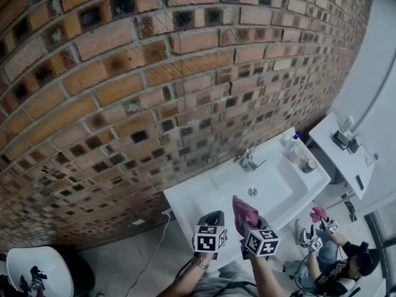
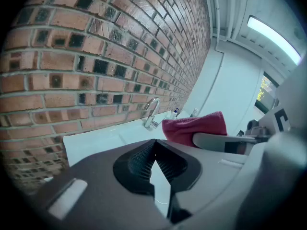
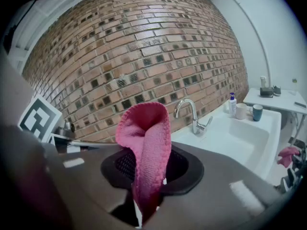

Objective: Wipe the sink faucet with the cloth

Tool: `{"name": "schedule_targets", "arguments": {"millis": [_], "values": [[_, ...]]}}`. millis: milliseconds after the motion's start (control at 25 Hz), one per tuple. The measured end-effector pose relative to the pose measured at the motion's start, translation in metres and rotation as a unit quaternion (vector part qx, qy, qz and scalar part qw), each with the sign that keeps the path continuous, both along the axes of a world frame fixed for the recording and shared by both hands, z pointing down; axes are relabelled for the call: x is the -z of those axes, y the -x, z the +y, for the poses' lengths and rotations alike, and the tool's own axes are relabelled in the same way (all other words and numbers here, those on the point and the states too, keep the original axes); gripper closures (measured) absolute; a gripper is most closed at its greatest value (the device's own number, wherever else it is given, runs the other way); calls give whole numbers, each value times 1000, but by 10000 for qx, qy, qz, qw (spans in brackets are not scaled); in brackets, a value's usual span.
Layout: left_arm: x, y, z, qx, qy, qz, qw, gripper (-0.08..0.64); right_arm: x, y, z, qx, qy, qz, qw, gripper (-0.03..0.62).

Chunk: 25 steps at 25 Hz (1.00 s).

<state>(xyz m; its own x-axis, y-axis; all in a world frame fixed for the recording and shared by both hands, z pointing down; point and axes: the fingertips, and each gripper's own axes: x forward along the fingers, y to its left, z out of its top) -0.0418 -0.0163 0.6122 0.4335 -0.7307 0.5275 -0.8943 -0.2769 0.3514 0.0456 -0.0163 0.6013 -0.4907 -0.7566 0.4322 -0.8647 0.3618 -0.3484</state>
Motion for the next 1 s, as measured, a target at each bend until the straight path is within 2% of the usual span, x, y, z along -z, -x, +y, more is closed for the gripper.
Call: {"name": "schedule_targets", "arguments": {"millis": [120, 200, 320, 440, 560, 640, 680, 840, 880, 1000], "values": [[-1, 13, -24, 97, 10, -124, 9999, 544, 4, 4, -46, 173, -252, 330, 9990, 494], [3, 21, -39, 210, 3, -169, 9996, 544, 4, 2, -80, 313, -379, 715, 9962, 494], [19, 39, -65, 535, -140, -181, 9983, 545, 3, 8, -139, 725, -582, 1487, 9845, 494], [24, 56, -80, 824, -157, -186, 9963, 545, -8, 22, -190, 1189, -909, 2441, 9581, 492], [16, 61, -86, 924, -38, -268, 9954, 545, -17, 21, -227, 1414, -1340, 3449, 9182, 492], [8, 60, -87, 952, 63, -299, 9950, 544, -16, 10, -248, 1411, -1578, 3901, 8961, 492], [4, 59, -89, 962, 116, -305, 9948, 544, -14, 6, -257, 1402, -1689, 3982, 8907, 491], [-11, 58, -93, 959, 303, -348, 9943, 545, 1, -6, -282, 1134, -2113, 4018, 8838, 487], [-13, 58, -92, 954, 335, -355, 9942, 545, 4, -13, -288, 962, -2104, 3936, 8897, 488], [-15, 56, -93, 917, 356, -392, 9944, 544, 6, -39, -311, 389, -1894, 3437, 9190, 492]]}}
